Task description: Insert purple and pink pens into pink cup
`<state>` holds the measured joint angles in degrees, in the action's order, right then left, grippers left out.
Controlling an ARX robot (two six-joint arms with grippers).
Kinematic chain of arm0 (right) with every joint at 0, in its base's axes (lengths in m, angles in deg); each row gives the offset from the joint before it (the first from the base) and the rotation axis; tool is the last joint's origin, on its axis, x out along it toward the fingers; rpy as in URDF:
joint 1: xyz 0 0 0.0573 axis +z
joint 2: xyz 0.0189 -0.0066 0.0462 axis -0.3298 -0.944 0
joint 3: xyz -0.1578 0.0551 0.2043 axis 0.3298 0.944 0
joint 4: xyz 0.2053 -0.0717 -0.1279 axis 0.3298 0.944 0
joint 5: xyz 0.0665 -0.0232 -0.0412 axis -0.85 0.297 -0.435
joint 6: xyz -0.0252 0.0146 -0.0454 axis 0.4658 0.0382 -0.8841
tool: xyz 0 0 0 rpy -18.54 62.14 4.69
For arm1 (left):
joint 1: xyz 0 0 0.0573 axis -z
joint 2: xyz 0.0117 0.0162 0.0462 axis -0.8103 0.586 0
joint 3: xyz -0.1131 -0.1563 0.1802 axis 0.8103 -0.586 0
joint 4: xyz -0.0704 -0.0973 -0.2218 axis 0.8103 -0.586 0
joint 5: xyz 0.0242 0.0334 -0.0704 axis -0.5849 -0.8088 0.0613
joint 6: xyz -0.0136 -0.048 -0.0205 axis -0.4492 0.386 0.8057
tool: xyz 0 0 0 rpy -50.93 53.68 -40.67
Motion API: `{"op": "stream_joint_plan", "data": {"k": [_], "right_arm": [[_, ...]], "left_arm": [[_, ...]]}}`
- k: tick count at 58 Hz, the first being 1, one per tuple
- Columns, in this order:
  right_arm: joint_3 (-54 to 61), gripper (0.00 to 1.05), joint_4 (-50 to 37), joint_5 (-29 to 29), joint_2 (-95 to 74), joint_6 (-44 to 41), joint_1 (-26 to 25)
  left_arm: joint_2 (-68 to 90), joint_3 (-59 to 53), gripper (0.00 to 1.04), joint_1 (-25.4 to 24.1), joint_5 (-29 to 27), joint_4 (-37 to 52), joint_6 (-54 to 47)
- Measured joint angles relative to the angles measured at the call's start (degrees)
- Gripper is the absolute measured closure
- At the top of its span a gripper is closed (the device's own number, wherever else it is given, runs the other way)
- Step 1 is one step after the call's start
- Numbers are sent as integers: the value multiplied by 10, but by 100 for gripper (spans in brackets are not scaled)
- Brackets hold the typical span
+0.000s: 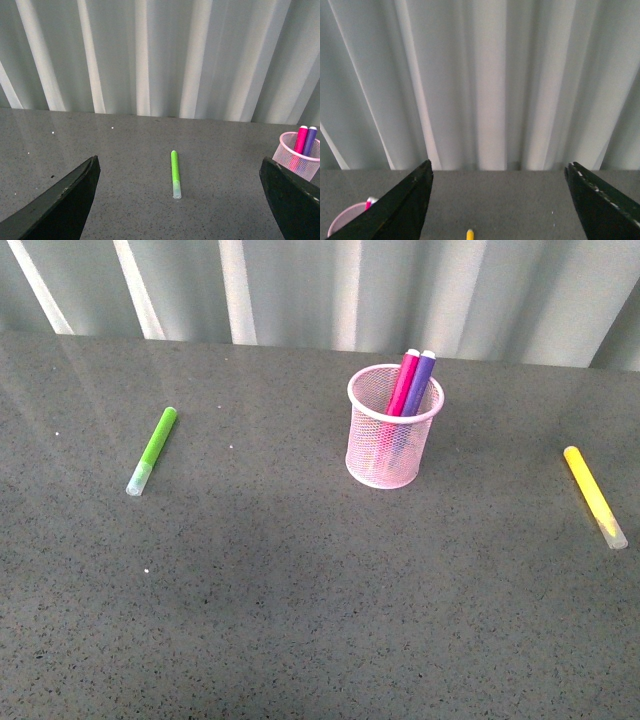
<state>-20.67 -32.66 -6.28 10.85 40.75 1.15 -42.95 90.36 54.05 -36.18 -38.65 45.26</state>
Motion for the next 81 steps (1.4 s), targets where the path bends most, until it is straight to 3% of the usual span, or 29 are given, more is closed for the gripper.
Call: {"op": "stream_joint_plan", "data": {"k": [8,22,29,33,38,74,81], "right_arm": [[76,51,4,32,77,-4,36],[160,101,-8,91,147,-5,96],[182,101,-8,113,171,-7,117],[193,101,-6,165,186,-7,156],[208,101,-2,167,205,-8,178],[256,101,33,172,296,-7,179],[261,101,123,172,387,-7,179]], "left_arm": [[0,0,7,0,0,0,0],[0,0,7,0,0,0,0],[0,0,7,0,0,0,0],[0,0,7,0,0,0,0],[0,0,7,0,0,0,0],[0,0,7,0,0,0,0],[0,0,7,0,0,0,0]]}}
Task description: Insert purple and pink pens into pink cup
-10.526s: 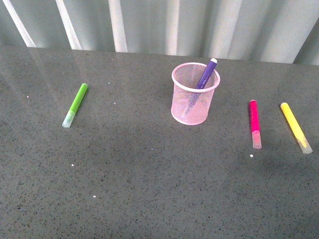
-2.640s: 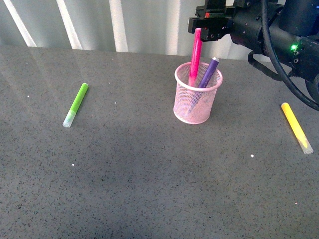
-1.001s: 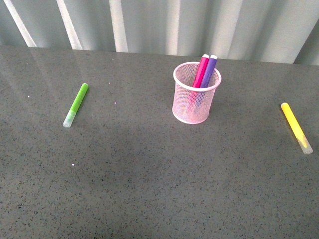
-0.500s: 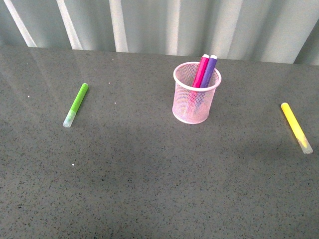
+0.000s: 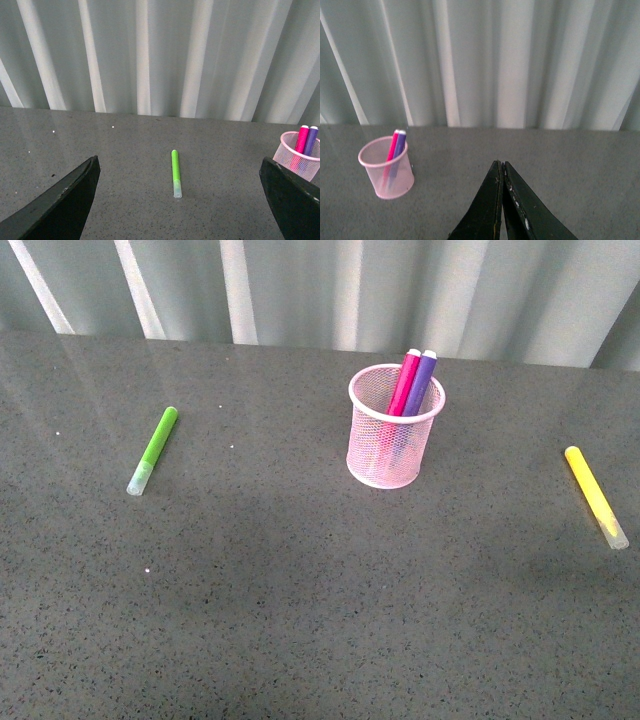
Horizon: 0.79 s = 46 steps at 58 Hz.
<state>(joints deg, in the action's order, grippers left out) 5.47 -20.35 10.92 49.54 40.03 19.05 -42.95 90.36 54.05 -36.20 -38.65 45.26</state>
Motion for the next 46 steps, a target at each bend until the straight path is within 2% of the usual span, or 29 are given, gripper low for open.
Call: {"op": "stream_joint_plan", "data": {"k": [28,46], "right_arm": [[0,100,3,0,9,0,0],[0,47,3,0,9,0,0]], "left_arm": [[0,0,7,0,0,0,0],[0,0,7,0,0,0,0]]}}
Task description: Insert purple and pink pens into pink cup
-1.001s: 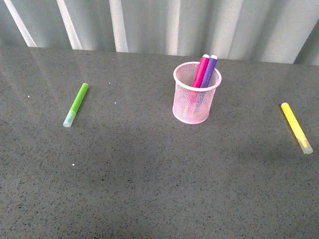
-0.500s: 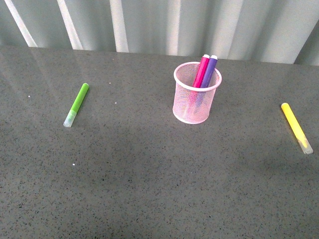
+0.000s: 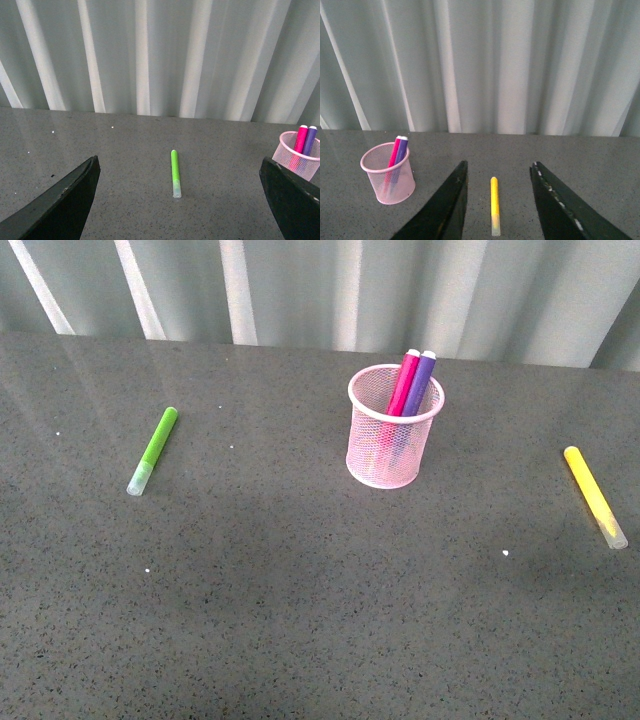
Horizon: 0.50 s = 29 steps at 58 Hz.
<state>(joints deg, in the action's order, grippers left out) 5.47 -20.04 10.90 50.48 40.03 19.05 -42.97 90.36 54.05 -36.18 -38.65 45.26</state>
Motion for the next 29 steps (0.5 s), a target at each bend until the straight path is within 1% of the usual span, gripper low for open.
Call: {"op": "stream_joint_plan", "data": {"k": [1,4,8,13,15,19,29], "right_arm": [[0,45,0,0,0,0,0],[0,35,0,0,0,0,0],[0,24,0,0,0,0,0],[0,8,0,0,0,0,0],[0,5,0,0,0,1,0],[0,8,0,0,0,0,0],[0,7,0,0,0,0,0]], "left_arm": [[0,0,7,0,0,0,0],[0,0,7,0,0,0,0],[0,0,7,0,0,0,0],[0,0,7,0,0,0,0],[0,0,7,0,0,0,0],[0,0,7,0,0,0,0],[0,0,7,0,0,0,0]]}}
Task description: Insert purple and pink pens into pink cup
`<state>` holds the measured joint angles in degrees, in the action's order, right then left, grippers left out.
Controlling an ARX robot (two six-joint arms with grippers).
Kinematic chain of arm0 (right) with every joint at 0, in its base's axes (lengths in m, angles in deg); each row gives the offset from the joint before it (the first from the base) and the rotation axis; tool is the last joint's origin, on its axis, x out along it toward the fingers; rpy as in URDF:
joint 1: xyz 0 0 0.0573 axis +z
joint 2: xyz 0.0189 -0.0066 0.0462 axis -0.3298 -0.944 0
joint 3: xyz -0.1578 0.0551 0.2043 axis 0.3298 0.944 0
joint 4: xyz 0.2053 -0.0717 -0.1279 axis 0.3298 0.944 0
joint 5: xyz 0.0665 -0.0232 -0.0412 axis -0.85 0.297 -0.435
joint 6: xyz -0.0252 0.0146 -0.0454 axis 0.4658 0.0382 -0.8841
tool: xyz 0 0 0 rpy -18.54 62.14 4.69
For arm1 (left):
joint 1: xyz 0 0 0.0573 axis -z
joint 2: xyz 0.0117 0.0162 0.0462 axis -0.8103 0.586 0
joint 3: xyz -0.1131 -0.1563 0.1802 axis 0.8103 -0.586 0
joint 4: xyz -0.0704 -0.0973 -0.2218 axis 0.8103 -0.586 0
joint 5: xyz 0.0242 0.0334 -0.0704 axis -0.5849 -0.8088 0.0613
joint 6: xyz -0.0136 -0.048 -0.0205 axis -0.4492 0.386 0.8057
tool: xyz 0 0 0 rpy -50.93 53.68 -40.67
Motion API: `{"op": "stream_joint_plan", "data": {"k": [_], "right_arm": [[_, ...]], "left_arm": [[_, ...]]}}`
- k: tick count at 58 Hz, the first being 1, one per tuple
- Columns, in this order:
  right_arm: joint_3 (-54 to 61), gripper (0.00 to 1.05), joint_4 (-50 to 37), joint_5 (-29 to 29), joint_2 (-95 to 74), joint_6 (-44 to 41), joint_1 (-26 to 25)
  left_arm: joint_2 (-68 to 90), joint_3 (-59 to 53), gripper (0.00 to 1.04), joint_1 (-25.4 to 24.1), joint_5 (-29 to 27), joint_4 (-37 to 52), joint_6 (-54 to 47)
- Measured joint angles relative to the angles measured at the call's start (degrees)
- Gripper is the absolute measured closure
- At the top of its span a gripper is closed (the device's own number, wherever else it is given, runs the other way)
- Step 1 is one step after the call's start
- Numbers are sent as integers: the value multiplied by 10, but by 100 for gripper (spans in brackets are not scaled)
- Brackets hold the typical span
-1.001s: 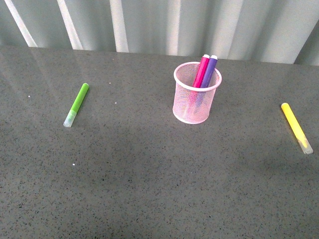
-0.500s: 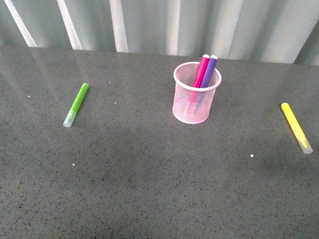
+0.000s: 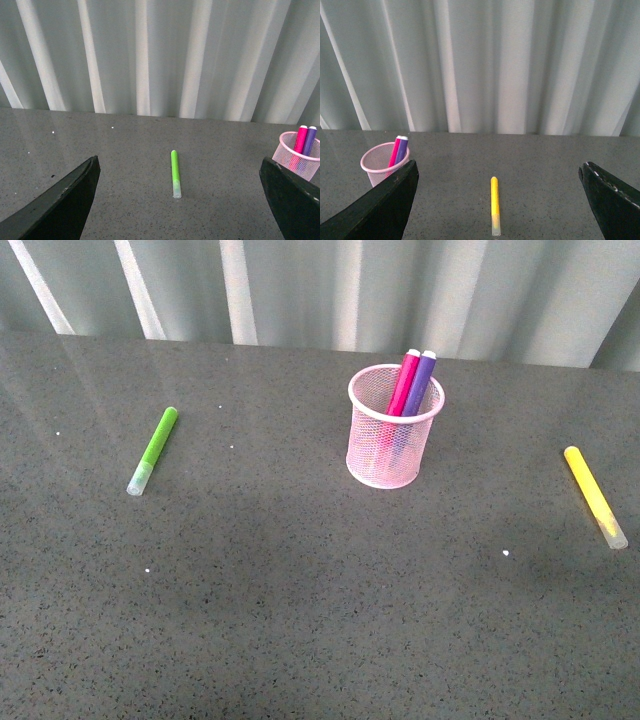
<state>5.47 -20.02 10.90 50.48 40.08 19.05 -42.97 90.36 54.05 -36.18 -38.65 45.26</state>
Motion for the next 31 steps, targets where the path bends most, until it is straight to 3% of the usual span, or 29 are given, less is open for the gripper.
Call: {"op": "stream_joint_plan", "data": {"k": [31], "right_arm": [[0,7,0,0,0,0,0]], "left_arm": [[0,0,7,0,0,0,0]]}}
